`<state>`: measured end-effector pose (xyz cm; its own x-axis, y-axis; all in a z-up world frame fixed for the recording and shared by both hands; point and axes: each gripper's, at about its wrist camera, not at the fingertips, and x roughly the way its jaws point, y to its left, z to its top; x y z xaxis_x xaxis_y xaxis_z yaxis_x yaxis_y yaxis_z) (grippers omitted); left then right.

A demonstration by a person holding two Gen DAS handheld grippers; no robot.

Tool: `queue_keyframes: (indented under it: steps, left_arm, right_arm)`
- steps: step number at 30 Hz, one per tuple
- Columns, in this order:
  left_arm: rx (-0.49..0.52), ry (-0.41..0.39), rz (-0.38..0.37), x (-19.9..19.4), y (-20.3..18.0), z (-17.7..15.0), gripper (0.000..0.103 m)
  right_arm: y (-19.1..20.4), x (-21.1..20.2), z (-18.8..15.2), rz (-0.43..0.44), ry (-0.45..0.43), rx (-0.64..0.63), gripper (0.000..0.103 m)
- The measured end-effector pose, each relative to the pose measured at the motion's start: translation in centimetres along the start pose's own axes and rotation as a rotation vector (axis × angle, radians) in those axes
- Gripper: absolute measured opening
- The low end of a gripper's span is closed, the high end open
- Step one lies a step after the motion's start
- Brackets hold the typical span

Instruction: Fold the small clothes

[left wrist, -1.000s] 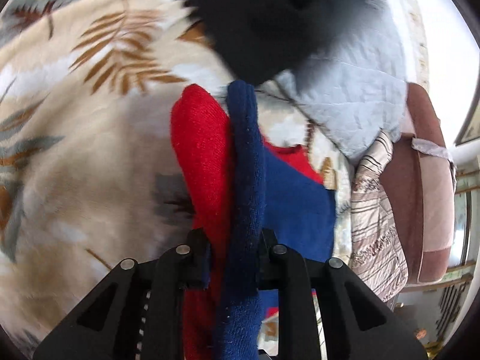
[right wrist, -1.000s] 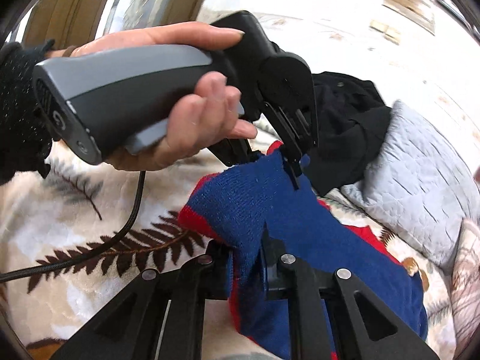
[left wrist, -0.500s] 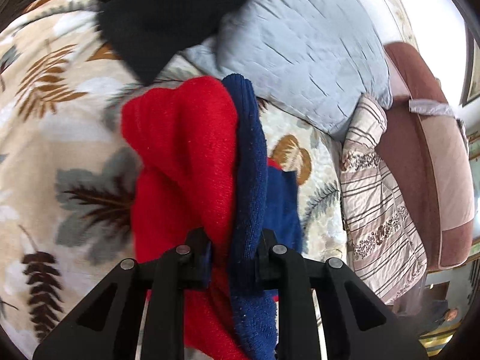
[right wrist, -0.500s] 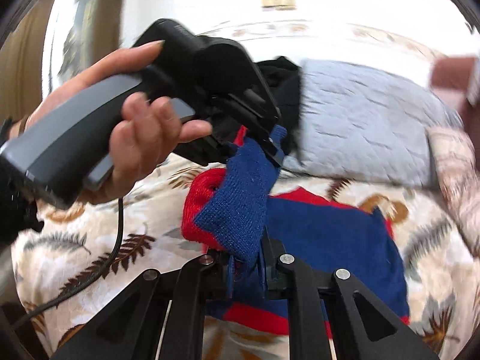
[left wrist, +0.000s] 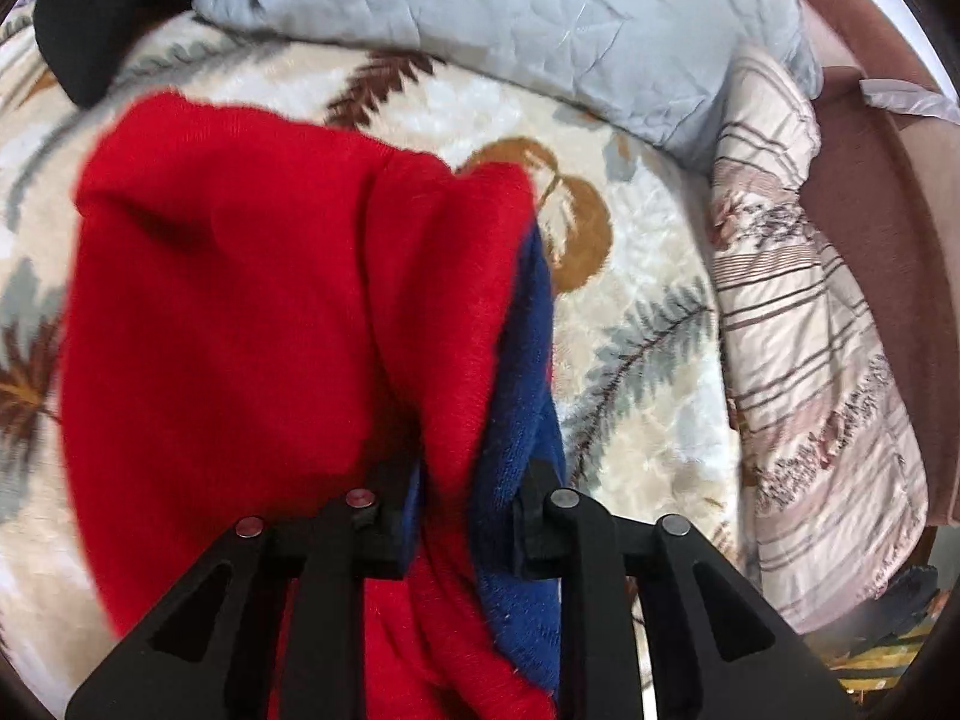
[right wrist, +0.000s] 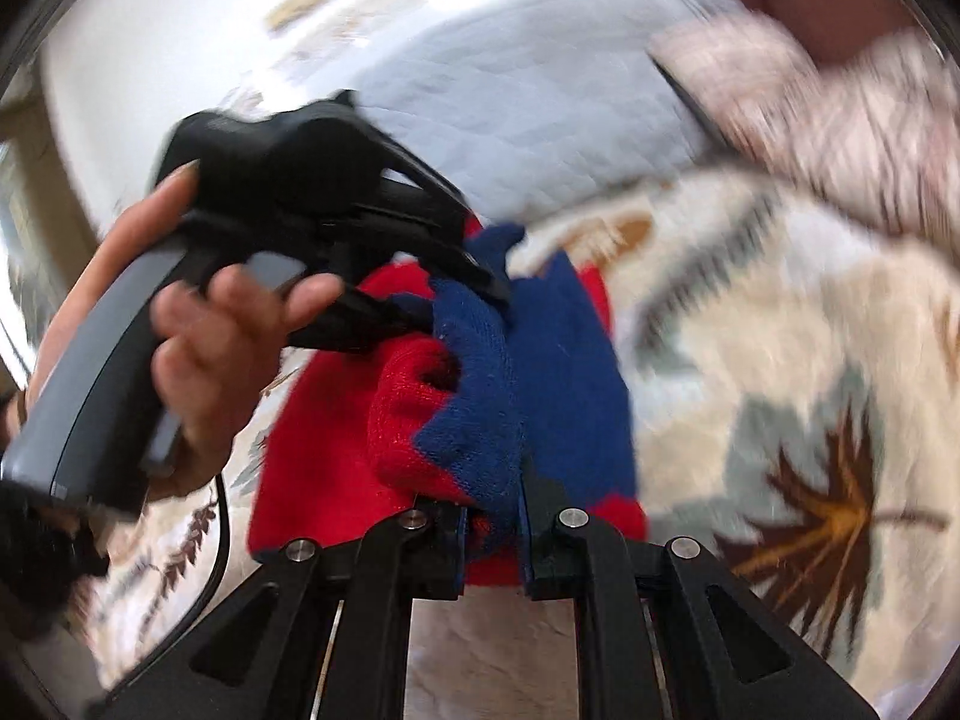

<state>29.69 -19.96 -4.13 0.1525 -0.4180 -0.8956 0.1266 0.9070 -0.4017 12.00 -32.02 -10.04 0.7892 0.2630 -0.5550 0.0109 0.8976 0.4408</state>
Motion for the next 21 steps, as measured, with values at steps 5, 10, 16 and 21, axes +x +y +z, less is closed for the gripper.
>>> queue_keyframes:
  steps: [5,10,16,21]
  left_arm:
    - [-0.011,-0.019,-0.054,-1.1,-0.2,0.0,0.035]
    - [-0.048,-0.123,-0.138,-6.8,3.2,0.1,0.040]
    - [-0.111,-0.253,-0.039,-10.9,10.5,-1.3,0.056]
    - [-0.180,-0.180,-0.121,-8.2,13.5,-3.4,0.056]
  right_arm:
    - [-2.2,1.0,-0.1,0.061,0.053,0.121,0.023]
    - [-3.7,-2.2,1.4,0.094,-0.001,0.219,0.037]
    - [-4.4,-0.4,9.4,0.180,-0.025,0.215,0.052]
    - [-2.3,8.1,12.3,0.170,0.176,0.166,0.050]
